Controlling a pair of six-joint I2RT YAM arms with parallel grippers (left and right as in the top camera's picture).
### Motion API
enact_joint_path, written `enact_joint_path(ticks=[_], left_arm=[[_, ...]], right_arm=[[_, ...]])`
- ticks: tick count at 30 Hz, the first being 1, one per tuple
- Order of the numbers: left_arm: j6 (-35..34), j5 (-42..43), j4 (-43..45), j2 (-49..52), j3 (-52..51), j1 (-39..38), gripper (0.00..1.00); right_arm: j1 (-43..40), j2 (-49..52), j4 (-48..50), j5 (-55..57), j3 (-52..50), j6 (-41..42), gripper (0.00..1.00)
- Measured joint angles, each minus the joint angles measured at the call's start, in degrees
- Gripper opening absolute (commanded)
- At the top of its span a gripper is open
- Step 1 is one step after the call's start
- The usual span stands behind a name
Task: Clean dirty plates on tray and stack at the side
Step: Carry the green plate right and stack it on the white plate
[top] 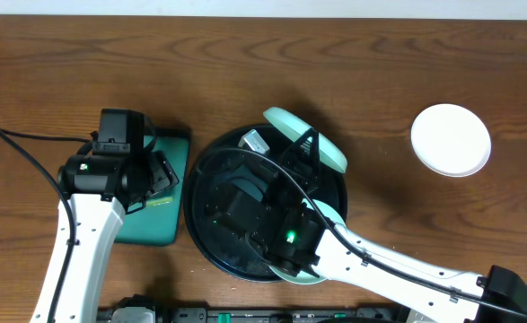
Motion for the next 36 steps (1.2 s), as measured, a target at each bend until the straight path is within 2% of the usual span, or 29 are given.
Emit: enact_joint_path(ticks=[5,8,12,15,17,20,26,31,36], left_arm=[[0.0,0.0,0.0,0.0,0.0,0.0,0.81],[0.0,0.0,0.0,0.0,0.0,0.0,0.81],[0.0,0.0,-0.1,0.0,0.0,0.0,0.81],[0.0,0.0,-0.2,0.0,0.0,0.0,0.81],[0.2,0.0,-0.3,0.0,0.0,0.0,0.81],[0.4,0.0,-0.2,0.0,0.0,0.0,0.81],[0.4,0.0,-0.3,0.0,0.0,0.0,0.81],[0.4,0.0,-0.3,0.0,0.0,0.0,0.81],[0.4,0.0,-0.3,0.0,0.0,0.0,0.81]], right_arm=[[0.0,0.0,0.1,-1.8,0.0,0.6,0.01],[0.0,0.0,-0.9,-8.4,0.0,4.5,0.01],[-1.2,0.0,-3.4,-27.1,0.0,17.6,0.01],[-5.1,0.0,-4.9,-41.5,0.0,30.7,0.01],[-9.4,0.0,-6.1,-49.7,0.0,39.9,0.01],[-15.9,0.0,-5.7,-60.3,0.0,49.2,0.01],[-30.3,0.0,-3.9,-81.6,0.0,60.5,0.01],[-42.9,0.0,-3.9,-92.8,0.0,65.2,0.01],[-55.4,0.0,-6.7,-96.6,0.0,66.3,0.01]])
